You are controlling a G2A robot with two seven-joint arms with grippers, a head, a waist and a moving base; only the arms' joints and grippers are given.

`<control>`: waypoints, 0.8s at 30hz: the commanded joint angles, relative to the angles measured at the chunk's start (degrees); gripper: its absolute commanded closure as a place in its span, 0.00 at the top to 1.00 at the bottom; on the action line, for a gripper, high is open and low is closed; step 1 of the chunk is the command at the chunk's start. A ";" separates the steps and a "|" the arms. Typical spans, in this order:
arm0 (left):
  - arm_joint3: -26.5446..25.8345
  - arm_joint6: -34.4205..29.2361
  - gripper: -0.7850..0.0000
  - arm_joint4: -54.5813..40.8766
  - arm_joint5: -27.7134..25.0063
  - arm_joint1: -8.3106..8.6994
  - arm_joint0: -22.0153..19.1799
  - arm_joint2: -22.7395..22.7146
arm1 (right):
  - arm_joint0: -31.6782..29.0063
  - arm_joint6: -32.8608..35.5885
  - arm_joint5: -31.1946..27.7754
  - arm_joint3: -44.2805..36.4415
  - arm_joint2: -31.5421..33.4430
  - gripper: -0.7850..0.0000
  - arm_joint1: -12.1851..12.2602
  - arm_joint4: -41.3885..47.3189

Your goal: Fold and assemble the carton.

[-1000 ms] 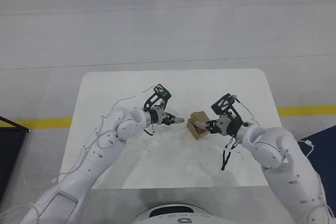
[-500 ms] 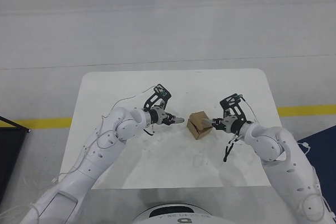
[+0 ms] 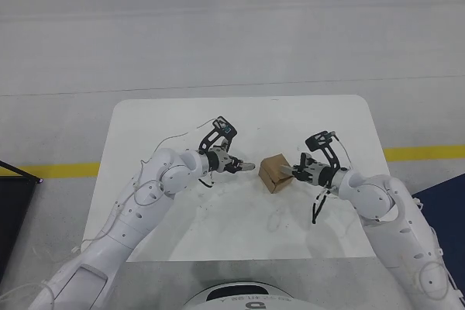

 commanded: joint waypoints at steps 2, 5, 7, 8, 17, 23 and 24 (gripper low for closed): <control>0.00 0.00 1.00 0.00 0.00 0.00 0.00 0.00 | 0.31 0.12 0.21 0.89 -0.34 0.77 -0.01 0.37; 0.00 0.00 1.00 0.00 0.00 0.00 0.00 0.00 | 0.55 0.08 0.39 1.42 -0.40 0.77 0.01 0.99; 0.00 0.00 1.00 0.00 0.00 0.00 0.00 0.00 | 0.58 0.09 0.16 1.59 -0.27 0.76 0.02 2.19; 0.30 0.49 1.00 0.26 -0.02 0.08 0.50 -0.11 | 0.63 0.22 0.03 1.64 -0.19 0.75 0.05 2.46; 2.15 9.40 1.00 5.34 -2.55 0.46 5.78 1.18 | 2.60 1.19 0.44 3.70 -1.65 0.68 -0.01 3.92; 7.88 13.22 1.00 -0.72 -14.27 0.36 2.87 0.41 | 3.22 0.76 1.62 4.94 -1.65 0.62 -0.01 4.95; 8.31 13.78 1.00 -1.45 -15.99 0.44 2.69 0.10 | 3.15 0.57 1.60 5.09 -1.46 0.62 0.01 5.25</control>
